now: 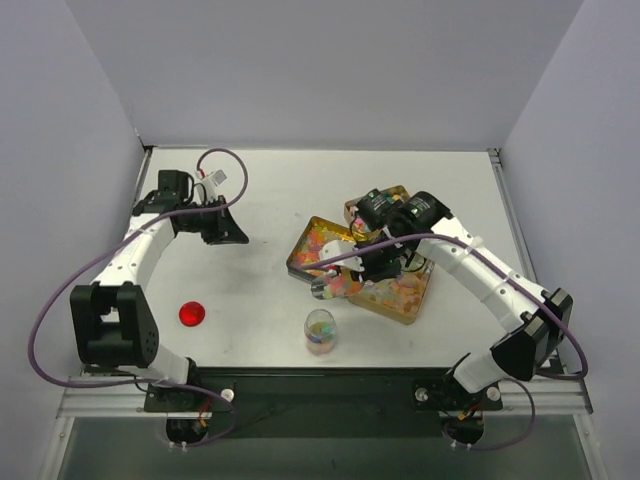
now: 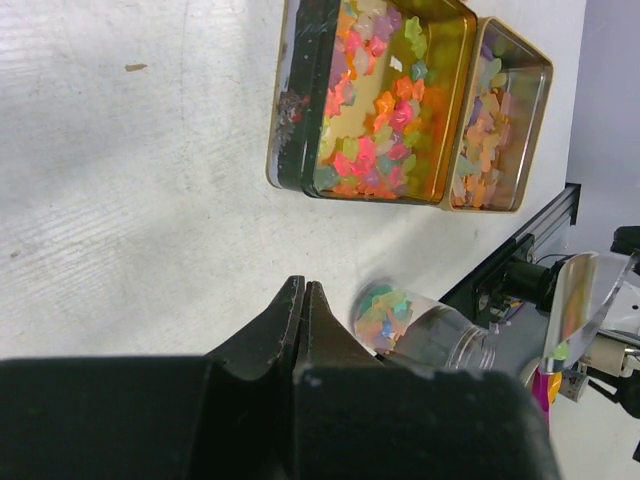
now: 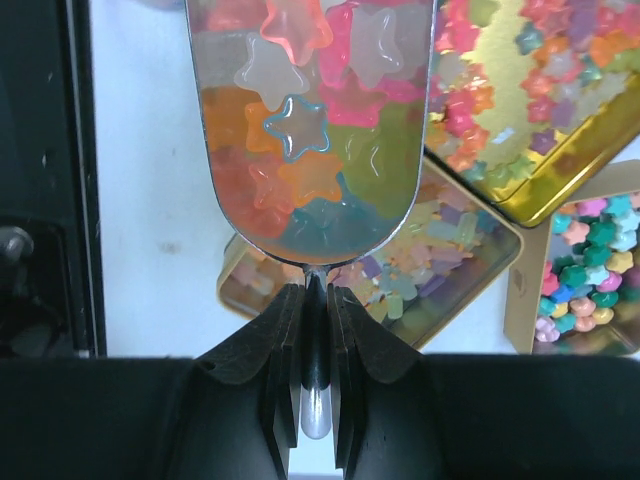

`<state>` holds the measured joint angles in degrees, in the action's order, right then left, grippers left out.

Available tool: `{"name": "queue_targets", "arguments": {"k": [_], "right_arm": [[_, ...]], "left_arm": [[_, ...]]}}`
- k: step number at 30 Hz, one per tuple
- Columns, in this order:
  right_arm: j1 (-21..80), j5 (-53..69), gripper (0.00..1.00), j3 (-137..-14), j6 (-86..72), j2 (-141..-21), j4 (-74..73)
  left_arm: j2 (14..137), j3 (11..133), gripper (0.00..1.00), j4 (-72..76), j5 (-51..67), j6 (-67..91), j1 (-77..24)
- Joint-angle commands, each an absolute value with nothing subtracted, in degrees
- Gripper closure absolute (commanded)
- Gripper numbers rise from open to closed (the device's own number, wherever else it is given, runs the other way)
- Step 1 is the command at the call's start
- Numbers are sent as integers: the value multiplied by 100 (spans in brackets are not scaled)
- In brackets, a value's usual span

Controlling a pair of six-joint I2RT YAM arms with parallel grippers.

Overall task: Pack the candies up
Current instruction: Scoop the fake candies from the storage box, then place the fake candies in the packing bottle.

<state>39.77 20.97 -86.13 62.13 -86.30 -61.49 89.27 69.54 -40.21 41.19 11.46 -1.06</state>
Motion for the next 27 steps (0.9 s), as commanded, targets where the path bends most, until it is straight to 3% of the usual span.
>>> {"name": "queue_targets", "arguments": {"k": [1,14,27], "right_arm": [[4403,1328,100,-8543,6284,-8385,-6899],[5334,54,100,-8930,6434,-8587,-7374],[6038,-1221,100,-9167,6328,-9053,-7541]], "left_arm": [[8360,6636,100,-3631,4254,1362,-88],[7489,5933,100,-3173,4315,1714,-26],[7445,5880,100,-2875,4140,1749,272]]}}
